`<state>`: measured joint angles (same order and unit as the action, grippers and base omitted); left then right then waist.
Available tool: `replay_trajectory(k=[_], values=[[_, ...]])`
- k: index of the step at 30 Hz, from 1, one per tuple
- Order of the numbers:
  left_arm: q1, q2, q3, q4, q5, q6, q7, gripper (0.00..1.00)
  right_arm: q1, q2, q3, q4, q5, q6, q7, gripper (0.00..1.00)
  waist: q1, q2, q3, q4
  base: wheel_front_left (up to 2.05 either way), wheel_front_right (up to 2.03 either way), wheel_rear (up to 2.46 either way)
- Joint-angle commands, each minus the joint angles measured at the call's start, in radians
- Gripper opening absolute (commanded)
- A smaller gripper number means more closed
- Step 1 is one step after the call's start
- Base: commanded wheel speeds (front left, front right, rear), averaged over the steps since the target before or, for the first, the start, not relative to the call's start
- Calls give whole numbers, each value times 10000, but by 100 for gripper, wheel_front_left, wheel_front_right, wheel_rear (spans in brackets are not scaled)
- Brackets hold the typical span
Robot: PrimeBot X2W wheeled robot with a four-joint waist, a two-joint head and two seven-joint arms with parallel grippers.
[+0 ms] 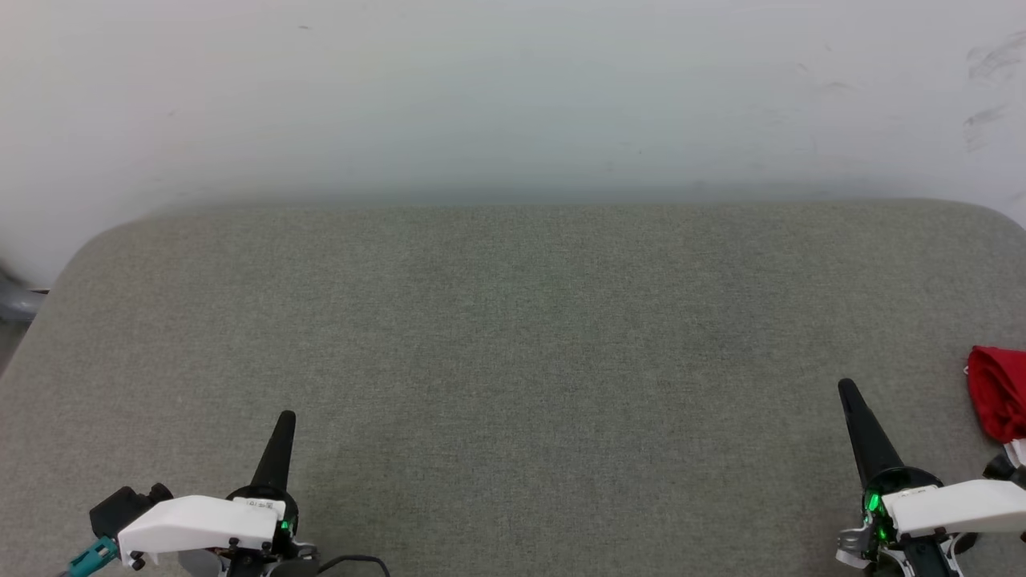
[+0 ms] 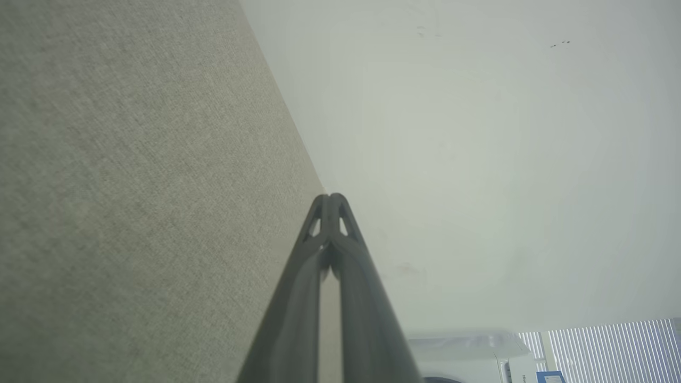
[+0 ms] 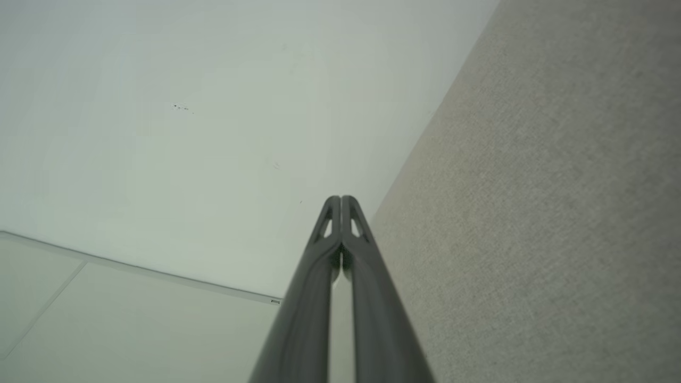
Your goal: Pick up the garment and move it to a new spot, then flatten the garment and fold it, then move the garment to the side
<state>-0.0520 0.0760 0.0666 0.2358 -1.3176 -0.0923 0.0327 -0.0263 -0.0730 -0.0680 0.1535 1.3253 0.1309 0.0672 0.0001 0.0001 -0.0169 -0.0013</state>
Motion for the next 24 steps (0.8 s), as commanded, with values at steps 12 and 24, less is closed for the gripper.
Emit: replay_trajectory(k=[12,24], values=[[-374,-97,198,18,-1042,-170,309,0,-438,-34,-65,293,1121,-1,97,0,-1,-1,58,4,0,0,0],[-503,-185,343,59,-2019,-305,588,0,-653,-5,-121,625,2144,-2,169,0,-1,-1,126,8,0,0,0]])
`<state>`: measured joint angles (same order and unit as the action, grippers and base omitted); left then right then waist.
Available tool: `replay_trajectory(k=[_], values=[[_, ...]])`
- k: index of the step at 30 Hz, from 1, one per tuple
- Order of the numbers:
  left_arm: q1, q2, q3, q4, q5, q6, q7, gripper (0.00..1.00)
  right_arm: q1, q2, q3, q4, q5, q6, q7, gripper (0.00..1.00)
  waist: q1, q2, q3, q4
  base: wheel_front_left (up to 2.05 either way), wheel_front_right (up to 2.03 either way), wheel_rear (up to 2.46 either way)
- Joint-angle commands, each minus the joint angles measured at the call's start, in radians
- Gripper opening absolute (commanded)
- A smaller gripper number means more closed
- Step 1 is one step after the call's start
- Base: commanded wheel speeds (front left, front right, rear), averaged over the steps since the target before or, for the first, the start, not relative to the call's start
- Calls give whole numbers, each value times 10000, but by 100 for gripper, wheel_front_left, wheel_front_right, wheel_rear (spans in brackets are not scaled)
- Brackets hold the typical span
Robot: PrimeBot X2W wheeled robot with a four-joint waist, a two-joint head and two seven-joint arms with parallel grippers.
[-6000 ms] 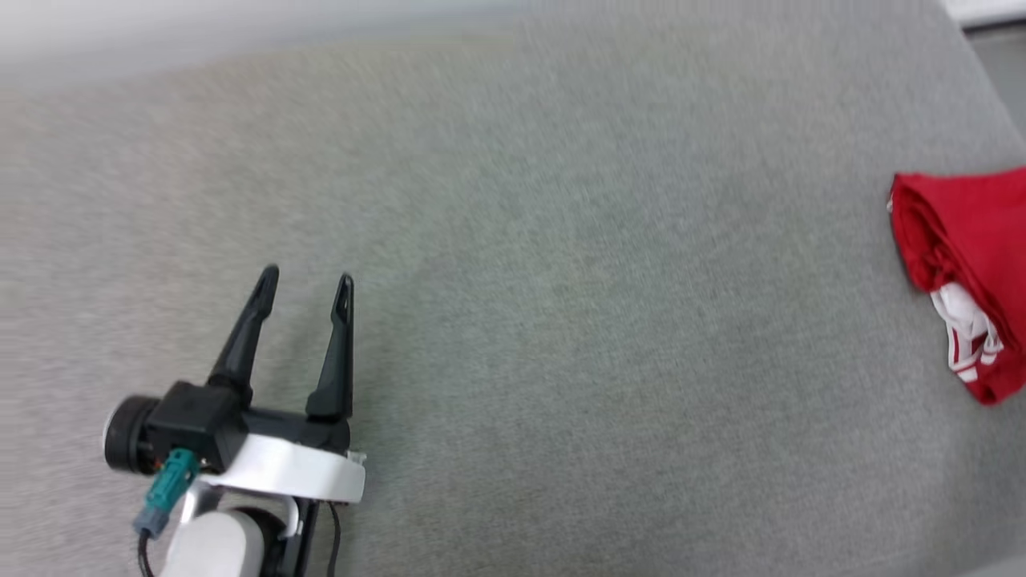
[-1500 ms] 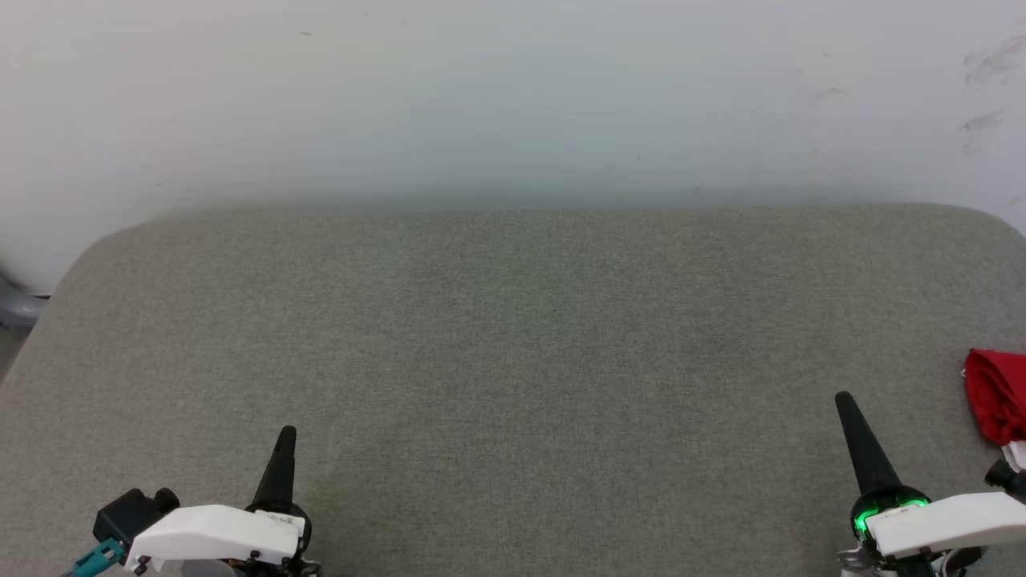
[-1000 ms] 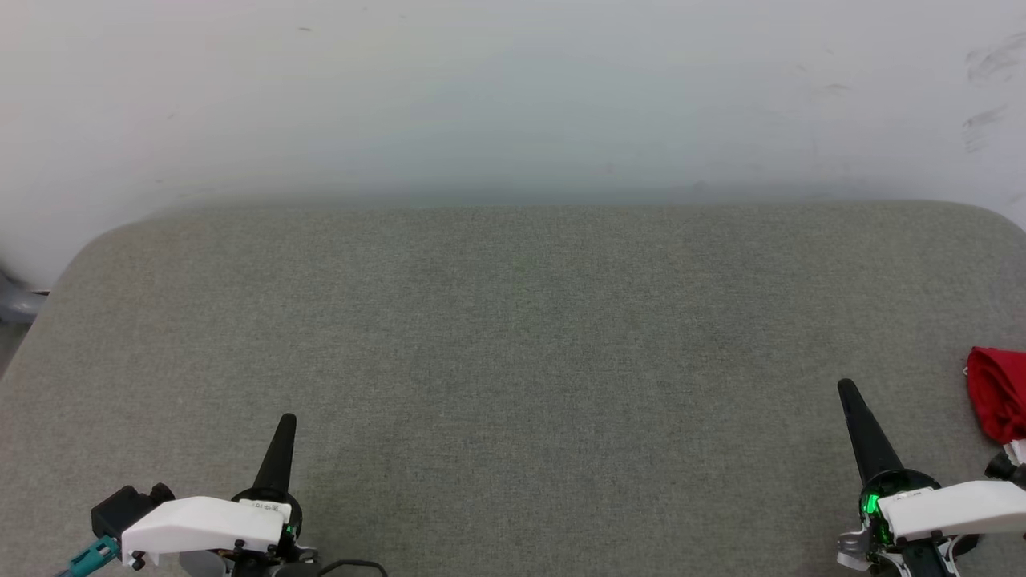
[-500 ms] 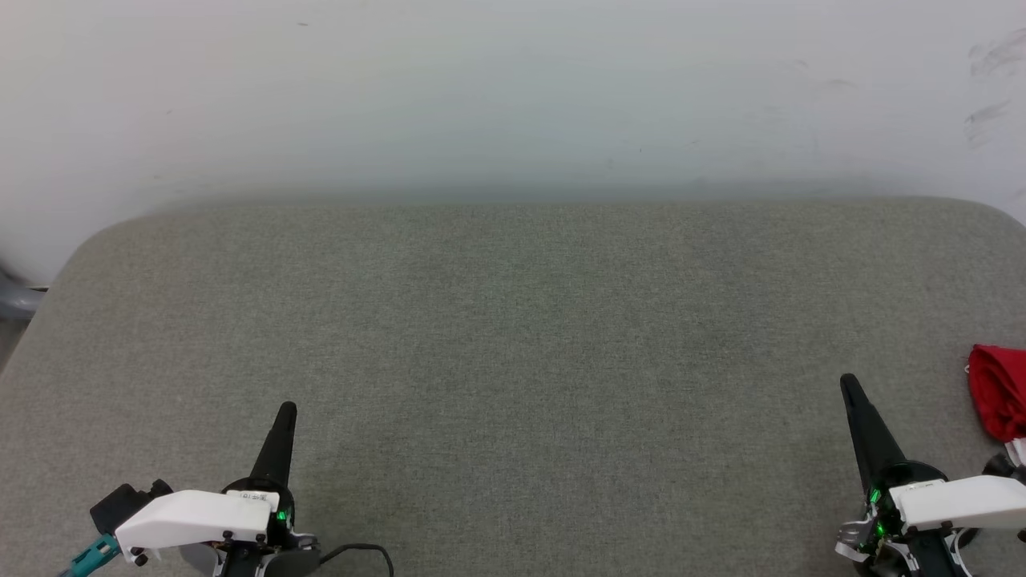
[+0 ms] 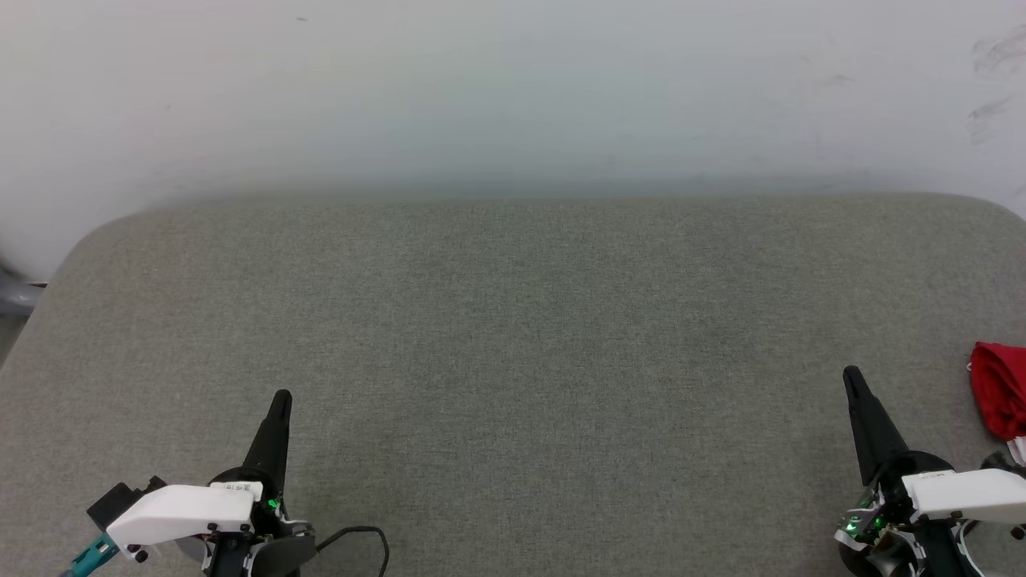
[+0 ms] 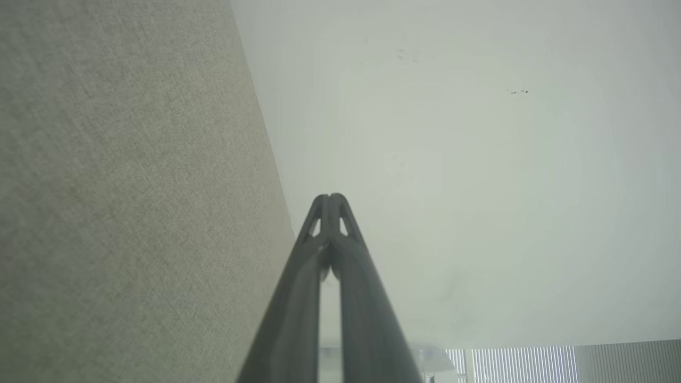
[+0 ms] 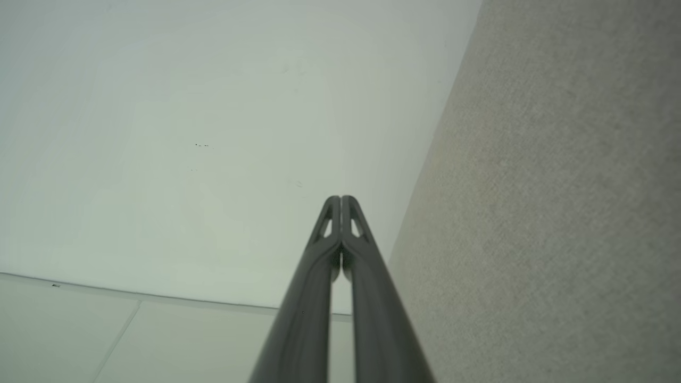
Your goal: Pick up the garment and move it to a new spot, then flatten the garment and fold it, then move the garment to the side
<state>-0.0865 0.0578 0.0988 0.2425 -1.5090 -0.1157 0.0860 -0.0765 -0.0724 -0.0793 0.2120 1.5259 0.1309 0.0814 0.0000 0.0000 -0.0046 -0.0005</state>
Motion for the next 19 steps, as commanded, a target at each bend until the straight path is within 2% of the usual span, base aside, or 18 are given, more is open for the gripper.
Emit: replay_trajectory(k=[1,19], values=[[-166,-9,33,-6,-174,-84,79,0,-174,-8,-11,57,206,-2,36,0,0,0,7,0,0,0,0],[-265,-97,188,36,-1040,-181,317,0,-376,36,-85,345,1096,-3,126,0,0,0,77,5,0,0,0]])
